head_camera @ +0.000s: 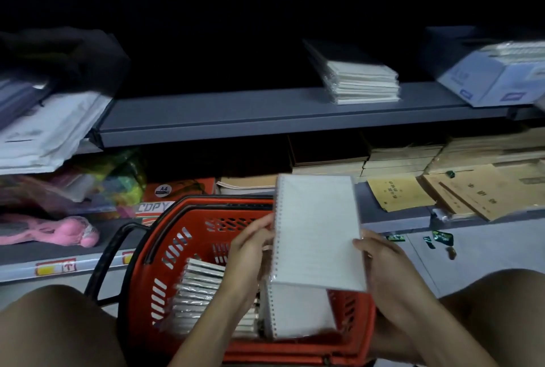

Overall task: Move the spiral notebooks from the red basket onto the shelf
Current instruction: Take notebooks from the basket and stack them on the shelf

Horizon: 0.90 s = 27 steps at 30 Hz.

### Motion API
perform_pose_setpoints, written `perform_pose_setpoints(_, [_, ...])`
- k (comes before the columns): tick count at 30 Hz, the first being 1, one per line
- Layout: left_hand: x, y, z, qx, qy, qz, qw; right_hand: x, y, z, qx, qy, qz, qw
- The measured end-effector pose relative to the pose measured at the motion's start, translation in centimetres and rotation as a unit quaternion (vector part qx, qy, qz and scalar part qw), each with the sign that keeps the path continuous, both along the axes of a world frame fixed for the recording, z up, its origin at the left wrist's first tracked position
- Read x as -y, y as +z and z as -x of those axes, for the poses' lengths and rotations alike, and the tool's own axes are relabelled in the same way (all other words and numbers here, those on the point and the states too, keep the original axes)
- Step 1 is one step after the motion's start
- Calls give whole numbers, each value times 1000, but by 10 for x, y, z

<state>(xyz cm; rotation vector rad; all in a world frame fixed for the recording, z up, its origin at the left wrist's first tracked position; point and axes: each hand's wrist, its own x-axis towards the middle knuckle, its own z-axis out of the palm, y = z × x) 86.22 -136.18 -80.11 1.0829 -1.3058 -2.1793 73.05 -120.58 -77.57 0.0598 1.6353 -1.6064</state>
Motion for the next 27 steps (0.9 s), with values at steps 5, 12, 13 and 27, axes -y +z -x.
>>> perform_pose_setpoints(5, [6,44,1,-156,-125,-14,980,-8,49,11,-74,37,57,995])
perform_pose_setpoints(12, [-1,76,37,-179,-67,126,973,-16,86,40,-130,-3,117,984])
perform_pose_setpoints(13, [-2,78,41,-186,-66,131,972,-17,86,44,-130,-27,136,982])
perform_pose_setpoints(27, [29,137,149,-197,-7,170,966,32,115,121,-171,-164,164,958])
